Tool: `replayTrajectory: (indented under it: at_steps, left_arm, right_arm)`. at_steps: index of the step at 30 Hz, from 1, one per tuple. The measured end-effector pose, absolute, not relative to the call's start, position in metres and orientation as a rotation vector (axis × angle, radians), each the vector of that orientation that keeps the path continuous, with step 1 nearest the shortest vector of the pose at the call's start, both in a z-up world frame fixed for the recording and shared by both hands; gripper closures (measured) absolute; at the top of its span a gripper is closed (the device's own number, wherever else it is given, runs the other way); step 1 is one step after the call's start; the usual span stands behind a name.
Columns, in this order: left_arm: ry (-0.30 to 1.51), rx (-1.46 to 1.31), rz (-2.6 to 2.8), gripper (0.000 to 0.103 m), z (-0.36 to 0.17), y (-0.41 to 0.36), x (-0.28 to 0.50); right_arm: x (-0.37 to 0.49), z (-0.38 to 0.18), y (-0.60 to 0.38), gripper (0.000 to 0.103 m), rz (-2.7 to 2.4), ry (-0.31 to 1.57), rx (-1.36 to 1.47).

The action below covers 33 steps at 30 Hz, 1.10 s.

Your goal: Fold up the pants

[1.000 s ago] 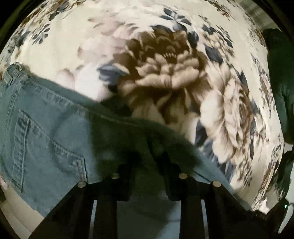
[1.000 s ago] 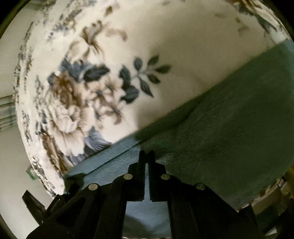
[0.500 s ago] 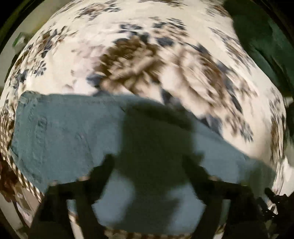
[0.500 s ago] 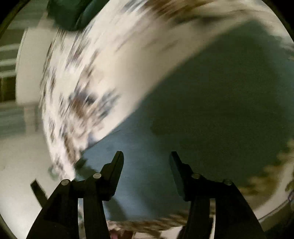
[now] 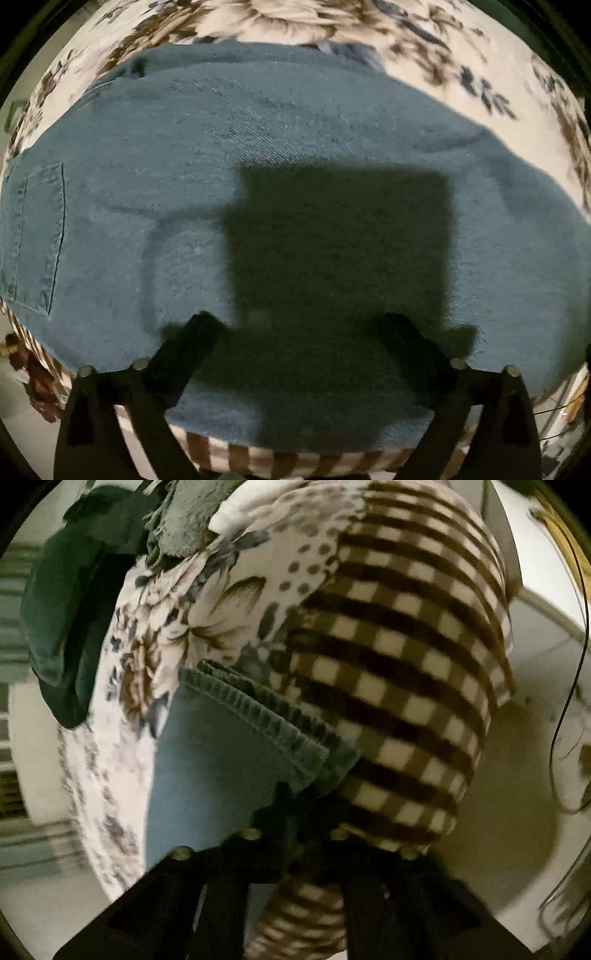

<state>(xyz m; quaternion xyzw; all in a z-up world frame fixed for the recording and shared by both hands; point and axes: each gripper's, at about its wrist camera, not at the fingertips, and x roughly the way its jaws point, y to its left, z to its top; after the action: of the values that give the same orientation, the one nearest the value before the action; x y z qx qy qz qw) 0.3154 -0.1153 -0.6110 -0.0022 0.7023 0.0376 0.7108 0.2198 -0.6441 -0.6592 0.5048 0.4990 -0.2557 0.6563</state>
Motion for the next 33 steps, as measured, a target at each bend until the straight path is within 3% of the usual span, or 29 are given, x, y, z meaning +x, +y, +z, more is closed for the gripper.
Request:
replayTrajectory:
  at_steps: [7, 10, 11, 12, 18, 24, 31, 32, 33]
  left_arm:
    - [1.603, -0.029, 0.087, 0.0, -0.625, -0.114, 0.335]
    - [1.593, -0.035, 0.091, 0.0, -0.625, -0.113, 0.337]
    - [1.594, -0.037, 0.091, 0.0, -0.624, -0.112, 0.335]
    - [1.594, -0.041, 0.093, 0.0, -0.626, -0.113, 0.338]
    - [1.576, -0.044, 0.086, 0.0, -0.623, -0.104, 0.338]
    - [1.568, -0.047, 0.093, 0.0, -0.623, -0.107, 0.332]
    - [1.542, -0.05, 0.091, 0.0, -0.622, -0.111, 0.334]
    - [1.539, -0.051, 0.09, 0.0, -0.622, -0.111, 0.333]
    - [1.538, -0.051, 0.088, 0.0, -0.622, -0.111, 0.332]
  right_arm:
    - [0.202, -0.673, -0.65, 0.1, -0.597, 1.137, 1.201]
    - [0.192, -0.677, -0.657, 0.077, -0.531, 1.071, 1.293]
    - [0.187, -0.675, -0.659, 0.058, -0.5, 1.046, 1.305]
    - [0.184, -0.673, -0.66, 0.053, -0.481, 1.022, 1.306]
    - [0.191, -0.705, -0.66, 0.049, -0.384, 0.918, 1.377]
    - [0.193, -0.71, -0.646, 0.055, -0.196, 0.656, 1.434]
    - [0.227, -0.738, -0.629, 0.055, -0.233, 0.756, 1.387]
    - [0.231, -0.737, -0.628, 0.063, -0.239, 0.75, 1.377]
    - [0.235, -0.734, -0.626, 0.089, -0.253, 0.753, 1.353]
